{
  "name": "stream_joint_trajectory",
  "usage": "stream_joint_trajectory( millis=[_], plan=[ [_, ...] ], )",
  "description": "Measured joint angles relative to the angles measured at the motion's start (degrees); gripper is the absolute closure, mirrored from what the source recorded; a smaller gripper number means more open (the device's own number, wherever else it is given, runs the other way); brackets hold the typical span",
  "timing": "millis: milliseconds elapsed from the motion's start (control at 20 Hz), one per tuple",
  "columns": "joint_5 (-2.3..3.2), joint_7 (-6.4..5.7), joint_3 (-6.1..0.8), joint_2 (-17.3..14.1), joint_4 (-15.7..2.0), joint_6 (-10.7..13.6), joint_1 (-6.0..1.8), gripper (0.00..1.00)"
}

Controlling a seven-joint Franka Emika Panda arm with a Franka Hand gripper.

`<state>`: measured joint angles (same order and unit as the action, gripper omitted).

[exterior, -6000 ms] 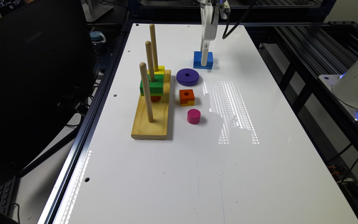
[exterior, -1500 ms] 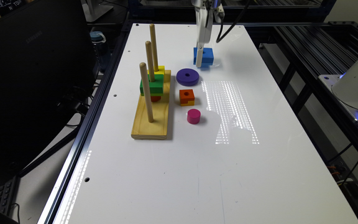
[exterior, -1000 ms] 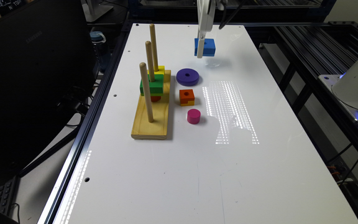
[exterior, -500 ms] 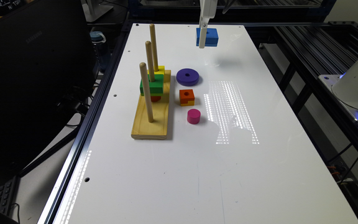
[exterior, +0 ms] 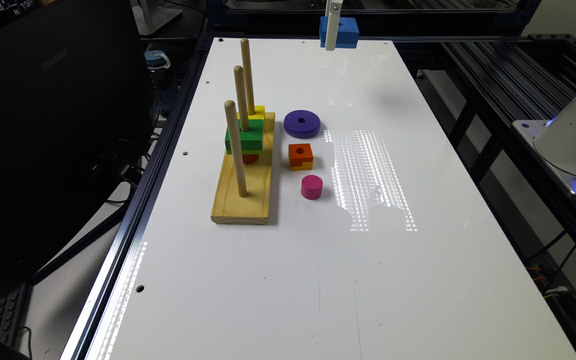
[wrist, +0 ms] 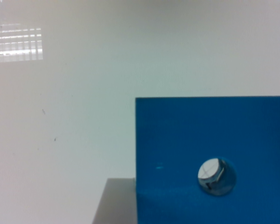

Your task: Pick up blue block.

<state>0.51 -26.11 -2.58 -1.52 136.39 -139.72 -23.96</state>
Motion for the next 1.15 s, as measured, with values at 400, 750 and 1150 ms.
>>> stream_joint_trajectory(
  millis=[400, 750, 1150],
  plan=[
    [-0.03, 0.00, -0.02, 1.3, -0.28, 0.8, 0.00, 1.00],
    [-0.03, 0.00, -0.04, 1.3, -0.31, 0.8, 0.00, 1.00],
    [-0.14, 0.00, -0.08, 5.4, -1.25, 5.7, 0.01, 1.00]
  ],
)
